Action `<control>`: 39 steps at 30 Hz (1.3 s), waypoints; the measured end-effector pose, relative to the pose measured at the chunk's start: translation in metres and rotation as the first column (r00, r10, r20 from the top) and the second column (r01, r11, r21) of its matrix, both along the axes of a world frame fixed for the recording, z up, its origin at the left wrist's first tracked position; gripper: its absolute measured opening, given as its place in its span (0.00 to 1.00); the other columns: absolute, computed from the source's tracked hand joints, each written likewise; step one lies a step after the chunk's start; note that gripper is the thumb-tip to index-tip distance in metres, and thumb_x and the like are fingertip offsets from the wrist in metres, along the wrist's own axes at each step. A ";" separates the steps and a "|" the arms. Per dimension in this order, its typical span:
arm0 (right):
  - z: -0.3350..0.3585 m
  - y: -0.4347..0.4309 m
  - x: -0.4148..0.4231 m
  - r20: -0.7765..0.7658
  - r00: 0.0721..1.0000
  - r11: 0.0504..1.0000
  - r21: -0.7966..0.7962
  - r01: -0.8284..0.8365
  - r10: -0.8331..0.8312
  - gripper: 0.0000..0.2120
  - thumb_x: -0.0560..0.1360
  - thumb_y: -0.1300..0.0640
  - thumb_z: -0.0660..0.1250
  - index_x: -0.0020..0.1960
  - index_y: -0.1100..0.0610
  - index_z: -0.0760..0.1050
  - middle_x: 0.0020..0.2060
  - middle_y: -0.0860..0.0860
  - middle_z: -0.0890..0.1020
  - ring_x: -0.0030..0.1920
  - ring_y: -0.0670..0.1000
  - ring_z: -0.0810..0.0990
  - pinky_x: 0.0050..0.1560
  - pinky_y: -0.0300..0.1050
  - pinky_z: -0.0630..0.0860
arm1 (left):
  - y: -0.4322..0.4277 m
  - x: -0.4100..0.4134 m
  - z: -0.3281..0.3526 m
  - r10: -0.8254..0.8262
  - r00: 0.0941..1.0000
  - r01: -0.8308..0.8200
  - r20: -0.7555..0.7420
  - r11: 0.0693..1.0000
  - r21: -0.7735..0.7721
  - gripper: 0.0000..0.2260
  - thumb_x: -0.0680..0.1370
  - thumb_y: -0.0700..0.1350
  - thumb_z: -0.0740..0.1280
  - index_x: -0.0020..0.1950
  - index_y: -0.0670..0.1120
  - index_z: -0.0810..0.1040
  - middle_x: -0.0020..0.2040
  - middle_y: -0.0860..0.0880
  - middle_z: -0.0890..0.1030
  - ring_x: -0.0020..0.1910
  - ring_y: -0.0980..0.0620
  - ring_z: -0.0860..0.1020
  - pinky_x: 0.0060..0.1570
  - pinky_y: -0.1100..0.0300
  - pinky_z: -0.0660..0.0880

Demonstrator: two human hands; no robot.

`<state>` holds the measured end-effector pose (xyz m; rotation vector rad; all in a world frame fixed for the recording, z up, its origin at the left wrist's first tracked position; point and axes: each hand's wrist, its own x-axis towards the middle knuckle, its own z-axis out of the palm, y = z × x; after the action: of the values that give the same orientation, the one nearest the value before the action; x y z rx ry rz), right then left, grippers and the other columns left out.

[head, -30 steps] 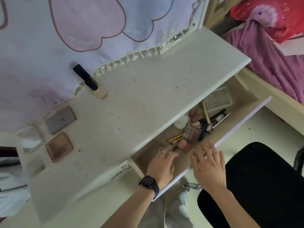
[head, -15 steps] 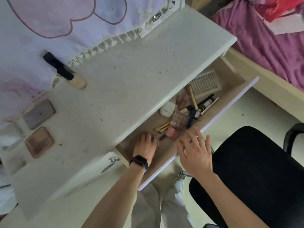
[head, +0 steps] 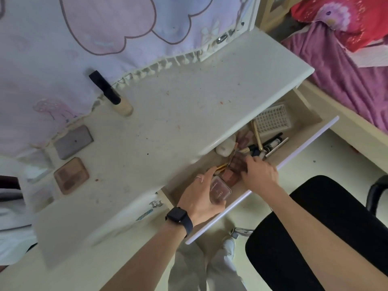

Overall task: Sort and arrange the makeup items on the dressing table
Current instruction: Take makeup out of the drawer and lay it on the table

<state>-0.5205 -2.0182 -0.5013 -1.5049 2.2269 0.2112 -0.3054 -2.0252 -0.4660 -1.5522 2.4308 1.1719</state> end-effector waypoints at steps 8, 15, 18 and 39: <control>-0.024 -0.029 0.001 -0.039 0.999 0.984 0.178 -0.001 0.008 0.45 0.75 0.43 0.70 0.80 0.59 0.49 0.72 0.57 0.69 0.75 0.62 0.62 0.67 0.58 0.69 | -0.006 0.024 0.037 0.178 0.944 -0.202 -0.276 0.978 -0.060 0.30 0.67 0.61 0.75 0.65 0.64 0.67 0.52 0.64 0.73 0.52 0.60 0.77 0.50 0.60 0.79; -0.033 -0.027 0.003 -0.125 0.991 0.986 0.160 -0.034 0.055 0.38 0.76 0.43 0.69 0.78 0.58 0.58 0.69 0.57 0.70 0.72 0.61 0.66 0.66 0.55 0.70 | -0.013 0.042 0.045 0.242 0.931 -0.270 -0.273 0.961 -0.068 0.32 0.67 0.62 0.74 0.67 0.65 0.65 0.57 0.57 0.72 0.49 0.59 0.79 0.47 0.58 0.81; -0.015 -0.028 0.003 -0.128 0.984 0.984 0.147 -0.105 0.125 0.27 0.79 0.46 0.65 0.75 0.54 0.65 0.68 0.56 0.72 0.69 0.60 0.69 0.66 0.55 0.69 | -0.019 0.048 0.050 0.314 0.900 -0.338 -0.301 0.941 -0.028 0.30 0.68 0.58 0.76 0.66 0.62 0.67 0.58 0.58 0.73 0.53 0.59 0.78 0.49 0.57 0.81; 0.090 -0.108 0.233 0.789 0.612 0.970 -0.184 0.156 0.052 0.13 0.71 0.49 0.77 0.48 0.39 0.74 0.34 0.37 0.82 0.34 0.36 0.78 0.32 0.27 0.69 | -0.050 0.253 0.077 0.878 0.125 -0.842 -0.463 0.340 0.418 0.24 0.74 0.35 0.74 0.59 0.54 0.66 0.53 0.47 0.81 0.42 0.57 0.84 0.38 0.66 0.79</control>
<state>-0.2877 -2.1263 -0.4113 -1.2650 1.5669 -0.6630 -0.0521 -2.0750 -0.3892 -3.1782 1.3386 2.1674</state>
